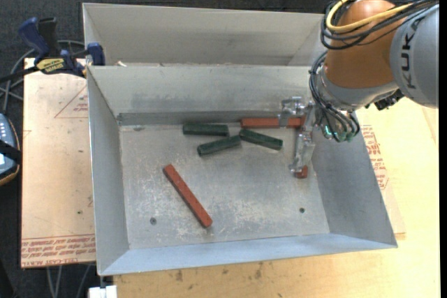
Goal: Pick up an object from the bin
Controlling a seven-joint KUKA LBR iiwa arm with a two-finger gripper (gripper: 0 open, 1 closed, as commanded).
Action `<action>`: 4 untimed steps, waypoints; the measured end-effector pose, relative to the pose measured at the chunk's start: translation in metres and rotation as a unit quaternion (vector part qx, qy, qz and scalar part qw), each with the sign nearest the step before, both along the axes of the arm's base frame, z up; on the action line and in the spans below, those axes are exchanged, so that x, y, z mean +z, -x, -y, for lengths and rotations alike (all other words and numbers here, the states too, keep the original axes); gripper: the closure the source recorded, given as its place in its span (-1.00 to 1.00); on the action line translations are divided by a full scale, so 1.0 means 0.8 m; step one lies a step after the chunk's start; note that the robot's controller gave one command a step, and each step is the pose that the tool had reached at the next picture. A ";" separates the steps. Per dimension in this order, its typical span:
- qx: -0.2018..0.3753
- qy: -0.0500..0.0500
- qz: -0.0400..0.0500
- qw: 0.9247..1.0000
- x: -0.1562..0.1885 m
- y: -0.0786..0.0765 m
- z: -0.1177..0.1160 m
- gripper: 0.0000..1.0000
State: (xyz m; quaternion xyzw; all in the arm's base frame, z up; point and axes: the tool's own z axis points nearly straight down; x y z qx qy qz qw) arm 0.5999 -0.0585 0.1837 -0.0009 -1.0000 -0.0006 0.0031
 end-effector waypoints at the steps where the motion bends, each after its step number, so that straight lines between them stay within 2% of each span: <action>1: -0.009 0.000 0.003 1.000 -0.126 -0.067 -0.003 -1.00; 2: -0.044 0.000 0.003 0.999 -0.141 -0.072 -0.020 -1.00; 3: -0.044 0.000 0.009 0.999 -0.135 -0.077 -0.020 1.00; 4: -0.203 0.000 0.005 0.979 -0.057 -0.032 -0.041 1.00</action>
Offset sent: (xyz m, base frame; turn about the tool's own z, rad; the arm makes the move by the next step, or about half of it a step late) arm 0.0533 0.0012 -0.0959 0.0191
